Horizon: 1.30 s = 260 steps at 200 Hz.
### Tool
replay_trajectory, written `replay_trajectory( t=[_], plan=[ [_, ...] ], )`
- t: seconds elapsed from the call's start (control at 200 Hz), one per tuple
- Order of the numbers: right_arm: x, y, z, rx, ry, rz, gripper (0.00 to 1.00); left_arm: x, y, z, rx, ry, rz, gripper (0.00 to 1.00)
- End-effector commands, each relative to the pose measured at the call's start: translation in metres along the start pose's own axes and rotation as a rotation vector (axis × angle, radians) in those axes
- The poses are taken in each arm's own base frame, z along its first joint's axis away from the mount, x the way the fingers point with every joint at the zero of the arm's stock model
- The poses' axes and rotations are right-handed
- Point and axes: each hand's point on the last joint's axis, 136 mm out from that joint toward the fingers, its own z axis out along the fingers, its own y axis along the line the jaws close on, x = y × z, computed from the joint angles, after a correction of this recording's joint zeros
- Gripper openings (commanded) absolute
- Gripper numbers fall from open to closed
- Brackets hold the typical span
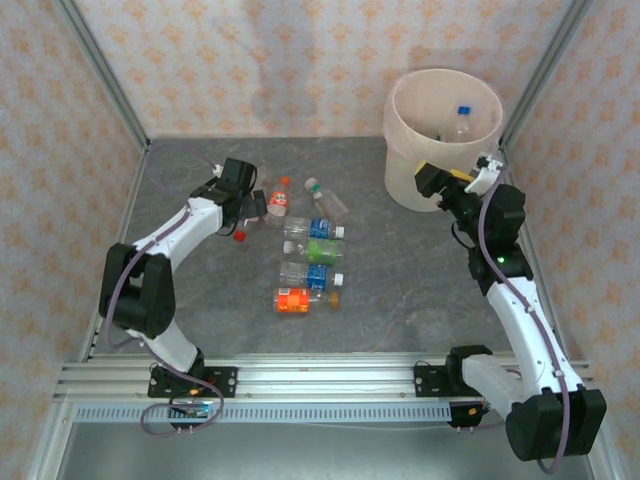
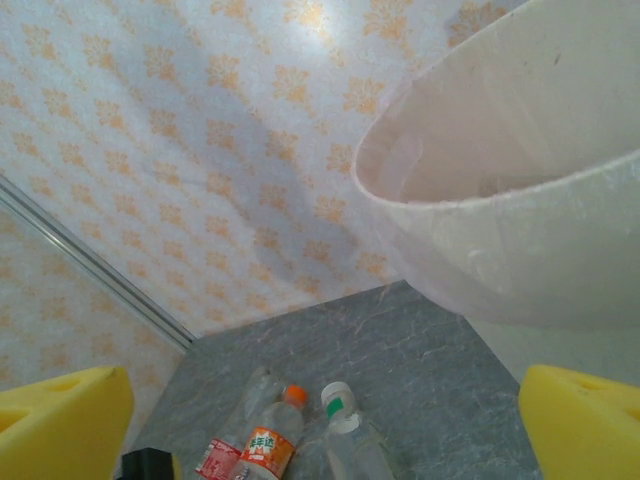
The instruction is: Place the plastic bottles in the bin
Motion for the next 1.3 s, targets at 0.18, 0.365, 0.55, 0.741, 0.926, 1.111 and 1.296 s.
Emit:
replay_trajectory(
  t=[0.18,0.365,0.55,0.741,0.926,1.111,1.296],
  plan=[
    [-0.004,0.006,-0.008,-0.014,-0.031,-0.008,0.99,0.041,0.010,0.025,0.099,0.227,0.189,0.93],
    [-0.006,0.008,-0.007,-0.028,-0.035,-0.006,0.99,0.055,0.008,0.046,0.101,0.282,0.227,0.80],
    [-0.006,0.007,-0.008,-0.022,-0.037,-0.003,0.99,0.060,0.004,0.059,0.106,0.301,0.235,0.71],
    [-0.005,0.005,-0.008,-0.013,-0.036,-0.003,0.99,0.062,0.006,0.063,0.089,0.326,0.231,0.57],
    [-0.004,0.004,-0.009,-0.008,-0.035,-0.002,0.99,0.063,0.006,0.064,0.087,0.323,0.222,0.43],
    [-0.003,0.006,-0.009,-0.015,-0.025,-0.003,0.99,0.055,0.010,0.055,0.075,0.265,0.200,0.23],
    [0.014,0.007,-0.009,-0.023,0.064,0.040,0.99,0.044,0.015,0.034,0.042,0.172,0.146,0.00]
  ],
)
